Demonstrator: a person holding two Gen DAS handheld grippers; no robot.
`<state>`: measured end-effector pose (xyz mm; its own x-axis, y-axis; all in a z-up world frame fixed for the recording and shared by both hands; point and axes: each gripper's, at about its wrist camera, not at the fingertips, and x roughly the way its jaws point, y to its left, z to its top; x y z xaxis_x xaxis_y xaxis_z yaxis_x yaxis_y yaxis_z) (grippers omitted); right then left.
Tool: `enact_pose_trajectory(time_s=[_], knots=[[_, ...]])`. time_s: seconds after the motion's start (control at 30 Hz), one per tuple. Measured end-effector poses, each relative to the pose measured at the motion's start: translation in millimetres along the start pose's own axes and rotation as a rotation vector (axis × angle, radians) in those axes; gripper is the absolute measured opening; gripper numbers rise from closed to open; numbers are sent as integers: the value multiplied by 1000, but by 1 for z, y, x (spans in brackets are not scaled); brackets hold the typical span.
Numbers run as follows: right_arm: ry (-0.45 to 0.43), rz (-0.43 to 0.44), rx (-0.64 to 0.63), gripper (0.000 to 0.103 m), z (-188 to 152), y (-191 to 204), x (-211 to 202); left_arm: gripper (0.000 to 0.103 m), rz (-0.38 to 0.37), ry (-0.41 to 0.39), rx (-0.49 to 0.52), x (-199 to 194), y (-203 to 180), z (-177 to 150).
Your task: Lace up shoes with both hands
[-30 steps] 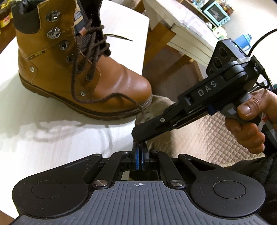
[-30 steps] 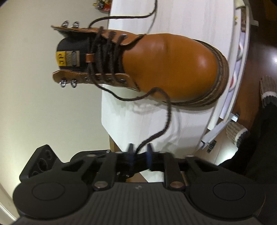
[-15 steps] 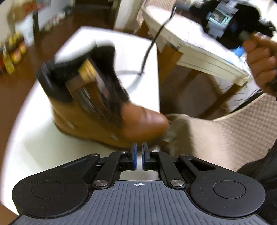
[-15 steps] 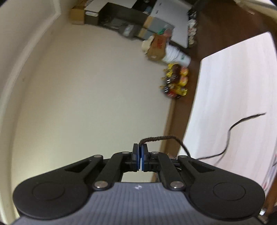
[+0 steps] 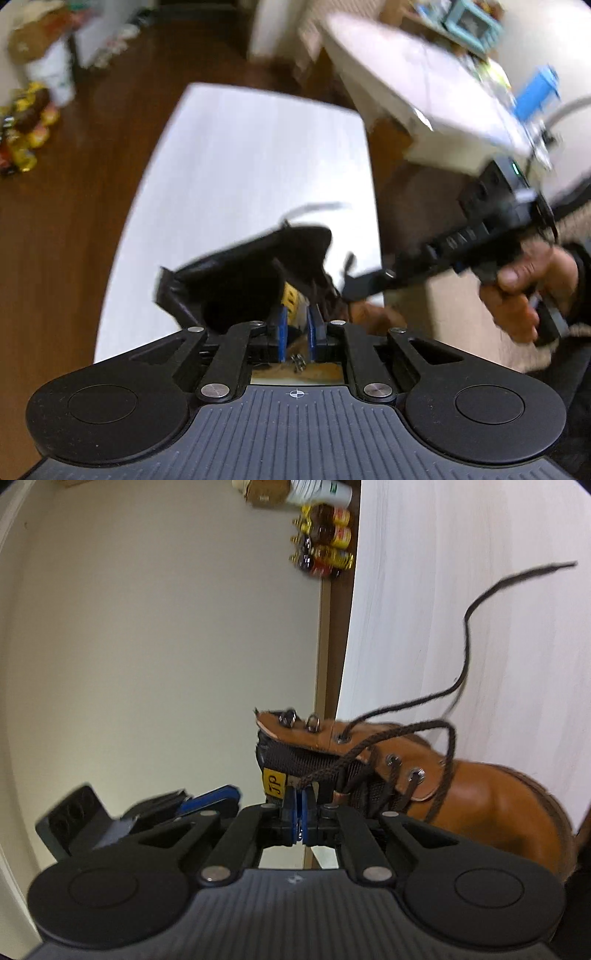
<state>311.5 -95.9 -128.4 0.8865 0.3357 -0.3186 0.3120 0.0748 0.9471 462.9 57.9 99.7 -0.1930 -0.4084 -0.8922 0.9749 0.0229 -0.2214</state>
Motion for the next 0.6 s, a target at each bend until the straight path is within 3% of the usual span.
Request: enact_pose_trajectory(time_s=[0.37, 0.6], knots=[[-105, -33, -5, 3, -26, -4, 22, 10, -127, 101, 171, 0, 2, -4], [-55, -79, -75, 3, -43, -1, 28, 11, -147, 82, 188, -2, 5, -11]])
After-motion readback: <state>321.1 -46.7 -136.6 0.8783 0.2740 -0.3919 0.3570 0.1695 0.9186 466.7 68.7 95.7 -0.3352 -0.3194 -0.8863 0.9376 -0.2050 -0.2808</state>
